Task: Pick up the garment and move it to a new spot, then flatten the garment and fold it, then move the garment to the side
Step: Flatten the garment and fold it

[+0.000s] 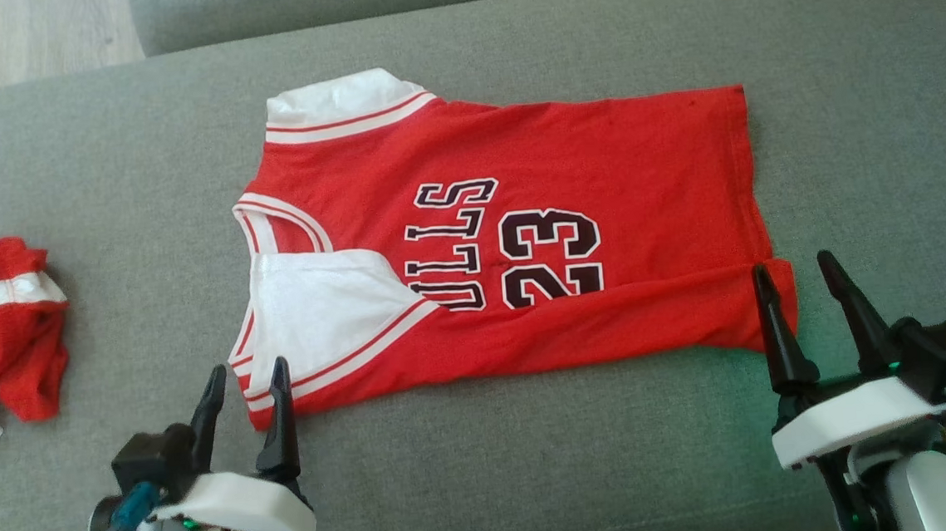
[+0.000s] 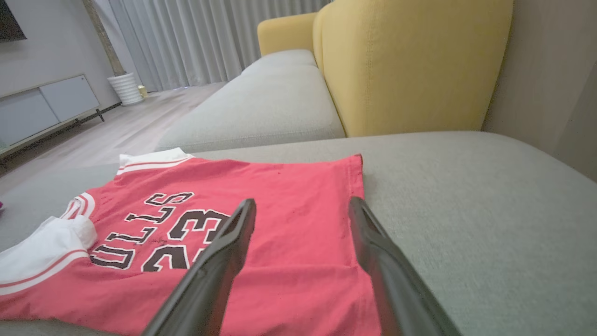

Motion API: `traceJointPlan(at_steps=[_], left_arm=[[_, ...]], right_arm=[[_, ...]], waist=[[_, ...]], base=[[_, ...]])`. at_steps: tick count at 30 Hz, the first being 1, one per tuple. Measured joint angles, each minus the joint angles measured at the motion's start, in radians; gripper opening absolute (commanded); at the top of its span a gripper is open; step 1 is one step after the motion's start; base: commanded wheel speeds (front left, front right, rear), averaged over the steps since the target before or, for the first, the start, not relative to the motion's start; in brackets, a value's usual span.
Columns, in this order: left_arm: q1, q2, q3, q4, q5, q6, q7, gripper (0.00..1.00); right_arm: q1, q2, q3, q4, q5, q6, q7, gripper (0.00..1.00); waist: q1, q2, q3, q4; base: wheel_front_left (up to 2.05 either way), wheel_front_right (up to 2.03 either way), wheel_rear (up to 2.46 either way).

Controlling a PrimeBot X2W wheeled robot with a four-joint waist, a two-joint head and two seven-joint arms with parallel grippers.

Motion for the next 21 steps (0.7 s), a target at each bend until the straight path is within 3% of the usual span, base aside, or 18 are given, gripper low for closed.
traceJointPlan(at_steps=[10, 17, 18, 20, 21], left_arm=[[-0.082, -0.005, 0.009, 0.155, -0.084, -0.022, 0.119, 1.0], [-0.121, -0.011, 0.022, 0.19, -0.133, -0.04, 0.17, 1.0], [-0.127, -0.011, 0.021, 0.193, -0.136, -0.042, 0.18, 0.62], [-0.138, -0.01, 0.02, 0.196, -0.142, -0.049, 0.189, 0.0], [-0.142, -0.01, 0.021, 0.2, -0.142, -0.049, 0.198, 0.0]], right_arm=[[-0.044, -0.004, -0.052, 0.183, 0.05, 0.0, 0.15, 1.0], [-0.077, -0.002, -0.086, 0.237, 0.053, 0.0, 0.242, 1.0], [-0.077, -0.002, -0.086, 0.244, 0.055, 0.0, 0.256, 1.0], [-0.079, 0.003, -0.086, 0.248, 0.059, 0.0, 0.276, 0.99], [-0.082, 0.004, -0.086, 0.248, 0.059, 0.0, 0.278, 0.44]], waist=[[0.0, 0.0, 0.057, 0.002], [0.0, 0.0, 0.087, 0.008], [0.0, 0.0, 0.09, 0.009], [0.0, 0.0, 0.095, 0.01], [0.0, 0.0, 0.097, 0.011]], base=[[0.0, 0.0, 0.0], [0.0, 0.0, 0.0], [0.0, 0.0, 0.0], [0.0, 0.0, 0.0], [0.0, 0.0, 0.0]])
